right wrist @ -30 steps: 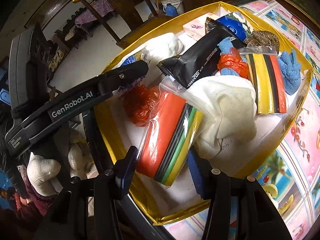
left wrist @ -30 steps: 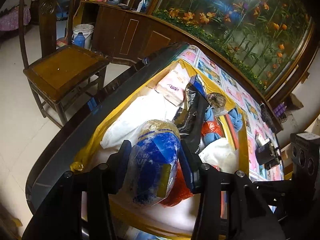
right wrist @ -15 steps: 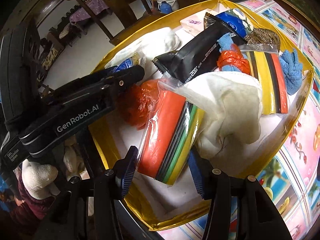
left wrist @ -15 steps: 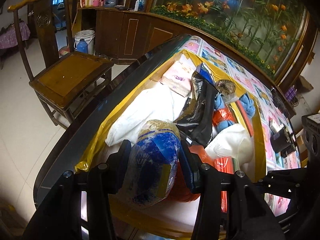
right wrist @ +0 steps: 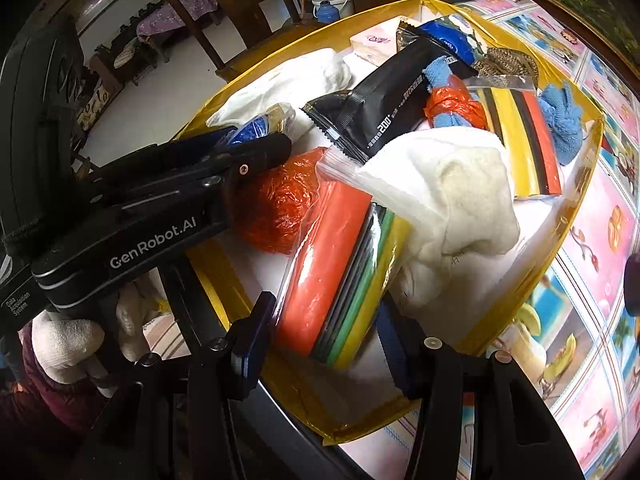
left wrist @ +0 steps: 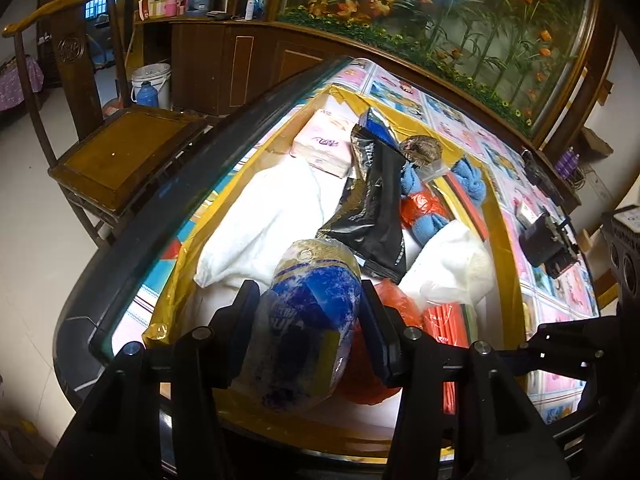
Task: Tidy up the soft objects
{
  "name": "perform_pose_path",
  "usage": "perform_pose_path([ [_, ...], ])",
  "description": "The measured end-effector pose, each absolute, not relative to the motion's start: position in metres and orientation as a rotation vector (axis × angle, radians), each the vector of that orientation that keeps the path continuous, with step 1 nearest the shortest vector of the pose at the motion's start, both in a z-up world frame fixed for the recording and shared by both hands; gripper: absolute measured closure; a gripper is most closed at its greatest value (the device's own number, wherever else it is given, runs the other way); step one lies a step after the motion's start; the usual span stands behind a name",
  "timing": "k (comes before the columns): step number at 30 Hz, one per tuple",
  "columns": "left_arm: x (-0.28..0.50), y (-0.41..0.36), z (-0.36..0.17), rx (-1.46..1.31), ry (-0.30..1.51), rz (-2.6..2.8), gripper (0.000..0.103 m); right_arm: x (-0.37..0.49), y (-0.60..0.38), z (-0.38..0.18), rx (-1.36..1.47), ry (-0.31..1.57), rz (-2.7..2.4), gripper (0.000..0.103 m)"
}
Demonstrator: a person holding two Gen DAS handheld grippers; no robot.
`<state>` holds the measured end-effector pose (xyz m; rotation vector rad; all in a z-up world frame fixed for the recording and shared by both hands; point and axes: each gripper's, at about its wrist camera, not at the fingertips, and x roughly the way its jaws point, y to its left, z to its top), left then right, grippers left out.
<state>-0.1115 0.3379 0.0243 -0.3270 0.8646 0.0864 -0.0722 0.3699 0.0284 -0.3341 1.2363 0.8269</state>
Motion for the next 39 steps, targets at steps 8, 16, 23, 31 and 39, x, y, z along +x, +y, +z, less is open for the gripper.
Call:
perform_pose_path([
  [8, -0.116, 0.341, 0.030, -0.367, 0.870, 0.091, 0.049, -0.078, 0.353, 0.033, -0.285, 1.215, 0.821, 0.039],
  [16, -0.119, 0.335, 0.035, -0.374, 0.882, 0.125, 0.038, -0.082, 0.327, 0.047, -0.227, 1.169, 0.862, 0.026],
  [23, -0.126, 0.311, 0.053, -0.270, 0.835, 0.132, 0.038, -0.088, 0.290, 0.069, -0.139, 1.096, 0.874, 0.025],
  [31, -0.123, 0.280, 0.067, -0.141, 0.802, 0.181, 0.038, -0.097, 0.216, 0.110, -0.065, 0.870, 0.791, 0.022],
  [39, -0.118, 0.261, 0.073, -0.097, 0.792, 0.209, 0.038, -0.124, 0.147, 0.150, -0.106, 0.465, 0.545, 0.000],
])
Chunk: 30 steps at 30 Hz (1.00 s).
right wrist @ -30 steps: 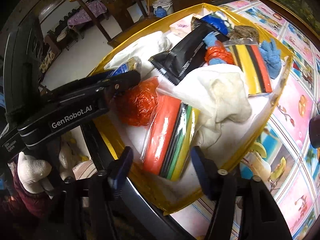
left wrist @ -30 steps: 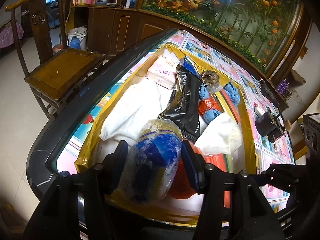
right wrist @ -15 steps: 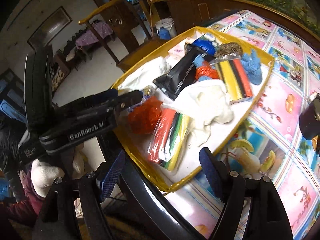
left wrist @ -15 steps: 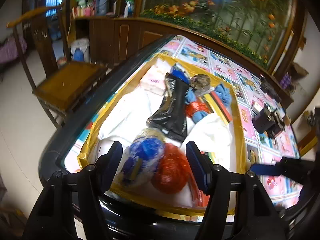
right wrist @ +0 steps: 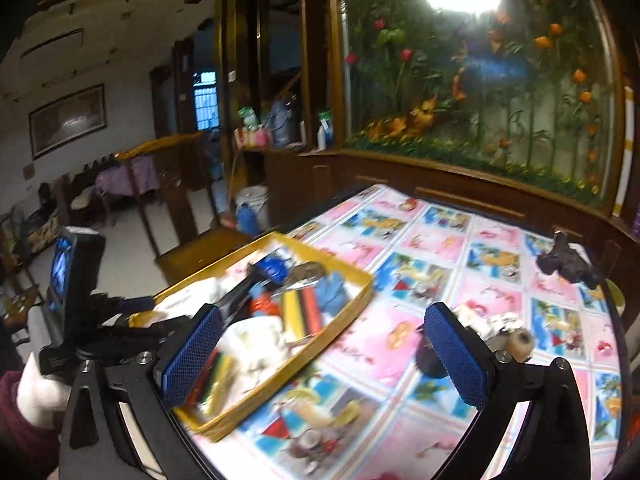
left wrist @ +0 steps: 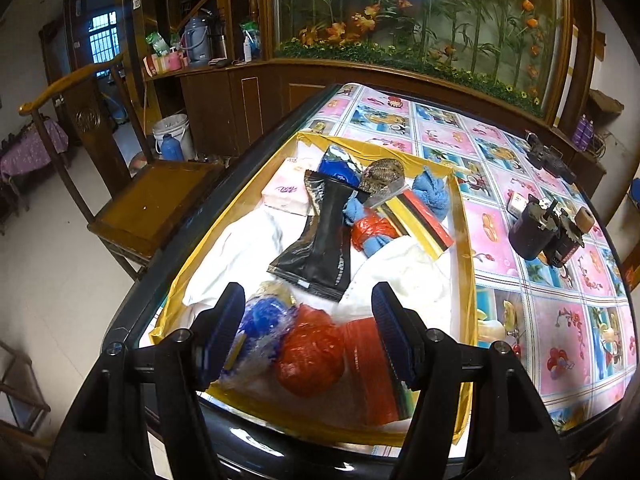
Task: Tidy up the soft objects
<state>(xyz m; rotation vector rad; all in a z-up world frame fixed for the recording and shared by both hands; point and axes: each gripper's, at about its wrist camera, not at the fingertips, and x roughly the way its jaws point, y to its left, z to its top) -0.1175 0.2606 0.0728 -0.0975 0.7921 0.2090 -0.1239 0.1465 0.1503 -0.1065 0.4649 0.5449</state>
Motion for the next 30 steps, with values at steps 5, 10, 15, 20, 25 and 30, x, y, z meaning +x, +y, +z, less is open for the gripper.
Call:
perform_pose_path([
  [5, -0.111, 0.249, 0.070, -0.075, 0.812, 0.213, 0.038, -0.097, 0.124, 0.132, -0.037, 0.565, 0.517, 0.000],
  [10, -0.096, 0.257, 0.062, -0.143, 0.870, 0.183, 0.038, -0.061, 0.132, 0.118, -0.076, 0.581, 0.439, 0.000],
  [15, -0.081, 0.268, 0.057, -0.124, 0.900, 0.260, 0.038, -0.049, 0.143, 0.092, -0.134, 0.507, 0.335, 0.001],
  [20, -0.060, 0.243, 0.048, 0.043, 0.907, 0.284, 0.038, -0.029, 0.149, 0.056, -0.120, 0.574, 0.325, 0.001],
  [25, -0.029, 0.222, 0.030, 0.144, 0.957, 0.296, 0.038, -0.041, 0.158, 0.061, -0.123, 0.499, 0.325, 0.001],
  [30, -0.007, 0.207, 0.021, 0.212, 0.993, 0.301, 0.038, -0.048, 0.162, 0.058, -0.121, 0.465, 0.321, 0.001],
])
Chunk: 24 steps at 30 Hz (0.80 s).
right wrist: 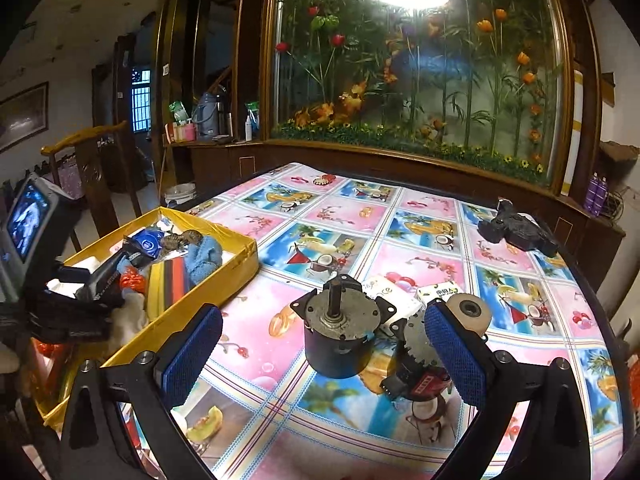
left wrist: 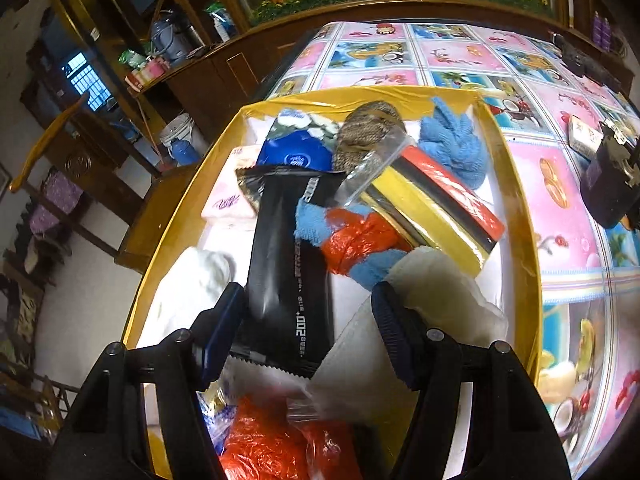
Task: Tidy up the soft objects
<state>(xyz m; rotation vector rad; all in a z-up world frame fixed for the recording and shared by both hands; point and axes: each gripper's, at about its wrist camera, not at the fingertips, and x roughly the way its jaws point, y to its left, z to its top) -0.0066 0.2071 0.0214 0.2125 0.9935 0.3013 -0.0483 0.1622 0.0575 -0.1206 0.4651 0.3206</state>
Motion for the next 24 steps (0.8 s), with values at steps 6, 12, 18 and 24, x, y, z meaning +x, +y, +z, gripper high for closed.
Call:
perform_pose_path([
  [6, -0.001, 0.200, 0.021, 0.255, 0.989, 0.305, 0.038, -0.054, 0.151, 0.055, -0.117, 0.470, 0.323, 0.001],
  [12, -0.013, 0.195, 0.028, 0.281, 0.935, 0.328, 0.038, -0.053, 0.149, 0.057, -0.120, 0.478, 0.324, 0.001],
  [18, -0.023, 0.190, 0.035, 0.298, 0.902, 0.330, 0.038, -0.050, 0.148, 0.056, -0.123, 0.482, 0.321, 0.001],
  [24, -0.029, 0.197, 0.040, 0.293, 0.895, 0.342, 0.038, -0.048, 0.149, 0.054, -0.132, 0.485, 0.321, 0.001],
])
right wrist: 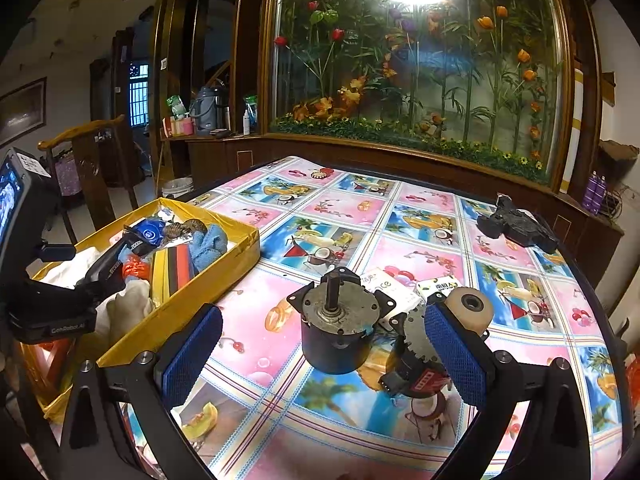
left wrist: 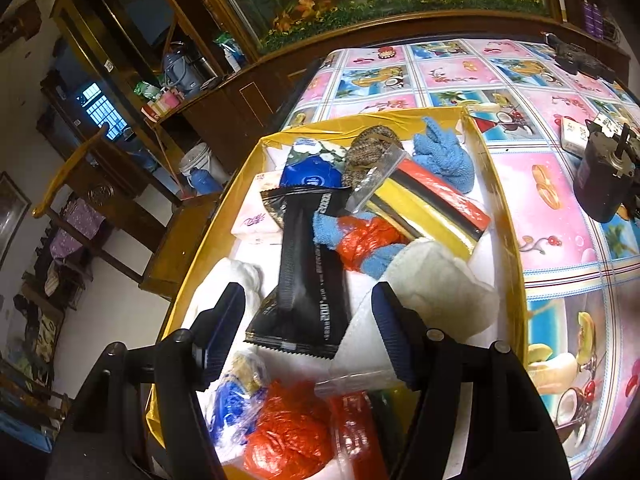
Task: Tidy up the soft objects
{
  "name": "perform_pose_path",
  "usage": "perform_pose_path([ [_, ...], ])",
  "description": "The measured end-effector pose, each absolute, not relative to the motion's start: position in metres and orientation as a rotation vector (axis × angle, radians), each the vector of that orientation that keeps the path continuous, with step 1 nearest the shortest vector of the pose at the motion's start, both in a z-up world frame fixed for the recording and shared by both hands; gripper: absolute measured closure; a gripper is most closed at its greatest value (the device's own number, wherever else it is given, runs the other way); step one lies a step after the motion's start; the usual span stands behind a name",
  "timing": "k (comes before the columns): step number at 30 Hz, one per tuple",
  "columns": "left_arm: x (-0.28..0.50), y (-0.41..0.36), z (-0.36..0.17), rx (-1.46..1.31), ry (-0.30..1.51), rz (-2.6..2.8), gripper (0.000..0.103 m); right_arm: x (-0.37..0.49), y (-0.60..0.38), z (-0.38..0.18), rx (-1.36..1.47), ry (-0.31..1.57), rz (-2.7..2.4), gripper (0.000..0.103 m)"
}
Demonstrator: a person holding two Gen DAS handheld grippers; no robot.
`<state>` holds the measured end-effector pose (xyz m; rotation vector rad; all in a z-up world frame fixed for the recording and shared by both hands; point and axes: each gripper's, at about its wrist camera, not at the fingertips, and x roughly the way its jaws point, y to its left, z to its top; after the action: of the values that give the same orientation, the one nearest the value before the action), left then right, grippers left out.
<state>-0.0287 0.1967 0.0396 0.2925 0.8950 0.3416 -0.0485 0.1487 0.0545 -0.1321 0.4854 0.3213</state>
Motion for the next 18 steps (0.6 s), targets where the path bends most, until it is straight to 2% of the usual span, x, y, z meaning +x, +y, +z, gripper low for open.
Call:
perform_pose_path([
  [14, -0.022, 0.286, 0.019, 0.174, 0.996, 0.482, 0.038, -0.045, 0.148, 0.051, -0.152, 0.490, 0.325, 0.001],
  [18, -0.040, 0.282, 0.043, 0.072, 0.868, 0.401, 0.038, -0.044, 0.148, 0.051, -0.154, 0.493, 0.326, 0.001],
])
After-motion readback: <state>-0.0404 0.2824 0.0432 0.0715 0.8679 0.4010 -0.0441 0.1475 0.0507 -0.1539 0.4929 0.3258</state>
